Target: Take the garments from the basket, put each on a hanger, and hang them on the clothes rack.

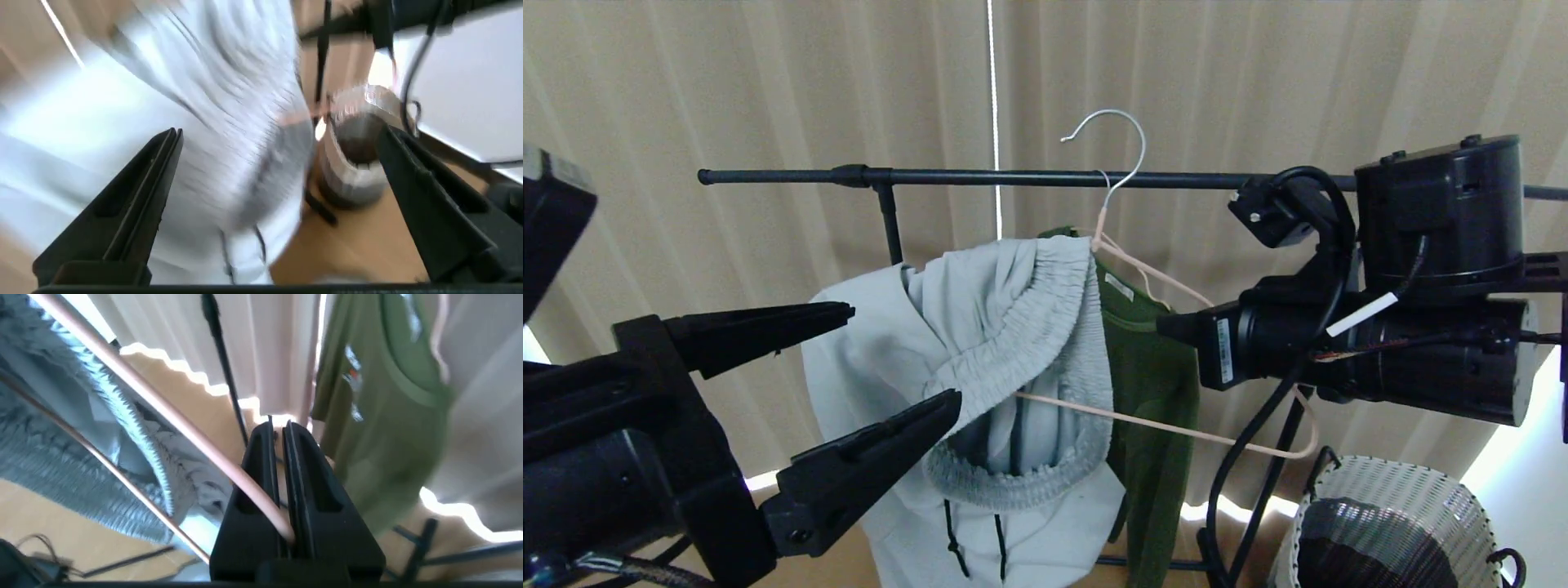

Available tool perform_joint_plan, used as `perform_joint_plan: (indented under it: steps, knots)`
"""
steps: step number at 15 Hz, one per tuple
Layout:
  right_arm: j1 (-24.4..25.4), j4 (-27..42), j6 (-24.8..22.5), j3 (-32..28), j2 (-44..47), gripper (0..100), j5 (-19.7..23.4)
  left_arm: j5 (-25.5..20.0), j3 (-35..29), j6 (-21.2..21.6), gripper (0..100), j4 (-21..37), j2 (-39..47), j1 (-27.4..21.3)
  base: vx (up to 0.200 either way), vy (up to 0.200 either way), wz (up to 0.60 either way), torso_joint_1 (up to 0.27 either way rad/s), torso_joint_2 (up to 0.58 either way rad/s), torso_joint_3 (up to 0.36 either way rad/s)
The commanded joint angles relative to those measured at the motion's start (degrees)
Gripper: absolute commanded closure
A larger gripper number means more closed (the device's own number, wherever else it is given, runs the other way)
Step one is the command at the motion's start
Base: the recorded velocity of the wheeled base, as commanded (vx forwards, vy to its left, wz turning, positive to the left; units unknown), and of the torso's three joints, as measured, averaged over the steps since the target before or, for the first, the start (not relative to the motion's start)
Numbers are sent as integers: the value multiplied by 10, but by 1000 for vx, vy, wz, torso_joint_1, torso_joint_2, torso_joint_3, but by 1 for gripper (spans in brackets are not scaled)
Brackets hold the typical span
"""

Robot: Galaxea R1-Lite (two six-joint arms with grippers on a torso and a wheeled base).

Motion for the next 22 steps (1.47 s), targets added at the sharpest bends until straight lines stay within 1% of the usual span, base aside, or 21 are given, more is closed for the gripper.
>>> perform_joint_plan:
  steps: [1, 2, 4, 6, 7, 8, 9, 10, 13, 15, 19, 22]
  knots:
    - [-15, -36, -23, 53, -43, 100, 4, 0, 2, 44, 0, -5, 0, 32, 0, 0, 0, 0, 0, 0]
    - [-23, -66, -45, 79, -45, 100, 5, -1, 0, 86, 0, -4, 7, 52, 0, 0, 0, 0, 0, 0]
    - [-29, -113, -86, 111, -43, 100, 10, -1, -10, 134, 0, -5, 32, 73, 0, 0, 0, 0, 0, 0]
    - [-29, -133, -111, 119, -45, 100, 17, -2, -34, 164, 0, -4, 61, 73, 0, 0, 0, 0, 0, 0]
    - [-29, -134, -113, 119, -46, 100, 17, -6, -45, 172, 0, -4, 78, 72, 0, 0, 0, 0, 0, 0]
    - [-29, -135, -117, 118, -49, 100, 17, -15, -53, 179, 0, -4, 89, 71, 0, 0, 0, 0, 0, 0]
    - [-29, -135, -122, 118, -53, 100, 17, -40, -62, 195, 0, -4, 106, 71, 0, 0, 0, 0, 0, 0]
    - [-29, -135, -124, 119, -57, 100, 17, -49, -69, 206, 0, -4, 118, 71, 0, 0, 0, 0, 0, 0]
    - [-25, -135, -125, 123, -67, 100, 18, -50, -86, 211, 0, -5, 151, 75, 0, 0, 0, 0, 0, 0]
    - [-18, -135, -126, 126, -69, 100, 27, -50, -90, 212, 0, -6, 166, 87, 0, 0, 0, 0, 0, 0]
    - [1, -145, -134, 131, -71, 100, 30, -50, -94, 212, 0, -7, 175, 88, 0, 0, 0, 0, 0, 0]
    - [6, -173, -140, 142, -70, 100, 54, -50, -93, 213, 0, -7, 175, 88, 0, 0, 0, 0, 0, 0]
